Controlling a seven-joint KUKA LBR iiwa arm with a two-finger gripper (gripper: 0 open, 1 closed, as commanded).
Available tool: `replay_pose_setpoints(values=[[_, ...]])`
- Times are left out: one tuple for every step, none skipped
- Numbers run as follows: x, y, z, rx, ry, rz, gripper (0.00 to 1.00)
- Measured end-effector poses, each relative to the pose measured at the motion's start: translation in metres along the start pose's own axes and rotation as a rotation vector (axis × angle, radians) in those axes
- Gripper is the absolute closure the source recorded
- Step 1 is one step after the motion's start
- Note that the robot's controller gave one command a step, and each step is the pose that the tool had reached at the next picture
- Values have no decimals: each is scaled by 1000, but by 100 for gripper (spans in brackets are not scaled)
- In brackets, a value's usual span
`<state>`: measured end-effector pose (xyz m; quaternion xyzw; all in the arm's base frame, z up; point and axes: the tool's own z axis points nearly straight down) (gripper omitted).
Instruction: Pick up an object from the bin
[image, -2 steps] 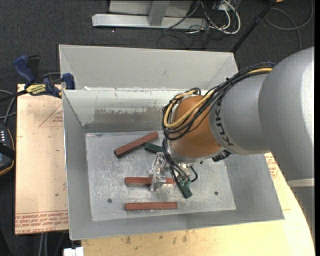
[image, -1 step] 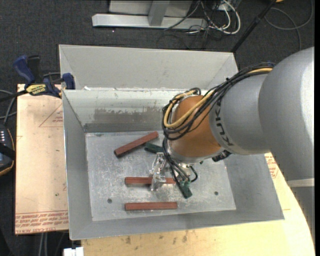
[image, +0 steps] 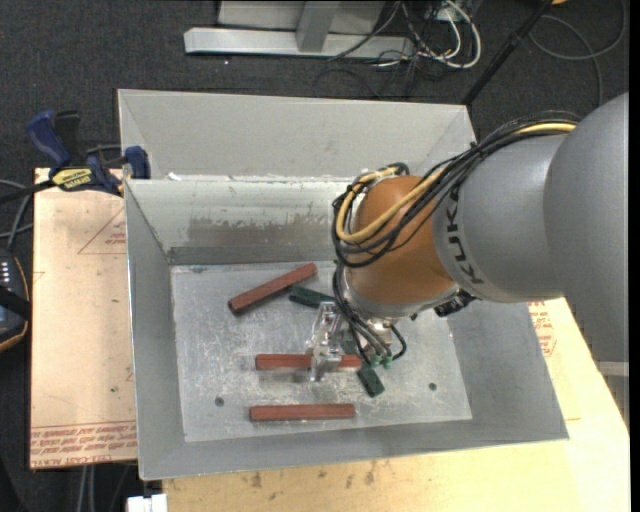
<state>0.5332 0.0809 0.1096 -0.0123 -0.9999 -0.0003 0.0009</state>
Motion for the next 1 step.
replay_pose_setpoints(values=[[1,9,-115,-1,-4,28,100]])
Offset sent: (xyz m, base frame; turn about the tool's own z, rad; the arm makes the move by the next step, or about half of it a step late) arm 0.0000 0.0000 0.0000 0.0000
